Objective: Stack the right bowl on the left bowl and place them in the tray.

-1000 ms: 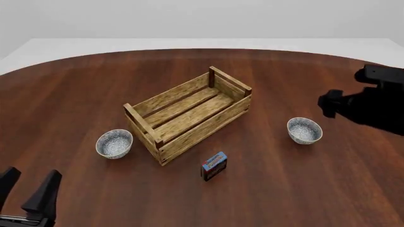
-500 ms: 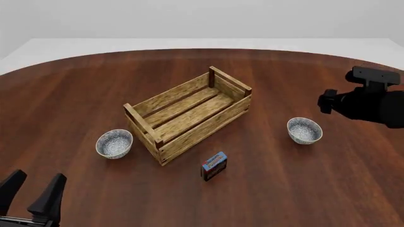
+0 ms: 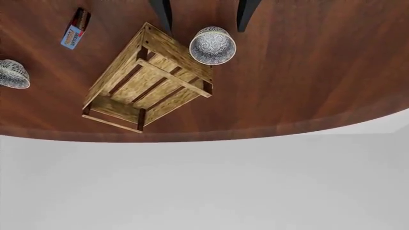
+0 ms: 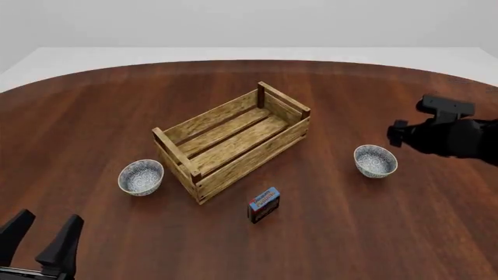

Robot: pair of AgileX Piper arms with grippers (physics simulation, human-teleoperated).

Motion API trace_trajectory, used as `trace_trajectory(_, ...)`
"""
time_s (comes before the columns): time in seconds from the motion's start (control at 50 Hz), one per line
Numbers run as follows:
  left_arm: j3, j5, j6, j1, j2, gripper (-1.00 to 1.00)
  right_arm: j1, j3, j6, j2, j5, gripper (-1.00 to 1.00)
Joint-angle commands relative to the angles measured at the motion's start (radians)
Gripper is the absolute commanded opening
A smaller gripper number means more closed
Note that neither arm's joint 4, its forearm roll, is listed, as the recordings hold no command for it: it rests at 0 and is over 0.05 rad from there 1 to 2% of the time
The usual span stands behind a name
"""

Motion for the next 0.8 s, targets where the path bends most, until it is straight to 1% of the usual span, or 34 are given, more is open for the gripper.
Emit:
trace_trajectory(0.02,-0.002,0.002,-0.004,-0.001,0.0,1.0,-0.015,-0.006,-0.009,0.082,-0.045,1.0)
trace_trajectory(0.1,-0.001,0.002,-0.005,-0.002,0.0,1.0,-0.019,-0.01,-0.011,0.097,-0.05,1.0)
trace_trajectory(0.28,0.0,0.001,-0.009,-0.001,0.001,1.0,-0.016,-0.008,0.005,0.14,-0.085,1.0)
trace_trajectory(0.42,0.0,-0.001,0.0,0.015,0.013,1.0,-0.019,-0.016,0.012,0.183,-0.105,1.0)
trace_trajectory(0.52,0.0,0.001,-0.001,0.007,0.004,1.0,-0.018,-0.015,0.014,0.197,-0.114,1.0)
trace_trajectory(0.56,0.003,-0.004,0.009,0.007,0.014,1.0,-0.019,-0.014,0.018,0.203,-0.121,1.0)
trace_trajectory(0.58,0.004,-0.004,0.042,0.007,0.013,1.0,-0.018,-0.012,0.019,0.205,-0.124,1.0)
trace_trajectory(0.64,0.002,-0.001,-0.004,-0.005,0.006,1.0,-0.019,-0.009,0.026,0.219,-0.137,1.0)
trace_trajectory(0.72,-0.005,-0.002,-0.014,0.001,0.013,1.0,-0.021,-0.009,0.028,0.237,-0.149,1.0)
trace_trajectory(0.8,-0.004,-0.002,-0.007,0.002,0.011,1.0,-0.019,-0.007,0.033,0.254,-0.162,1.0)
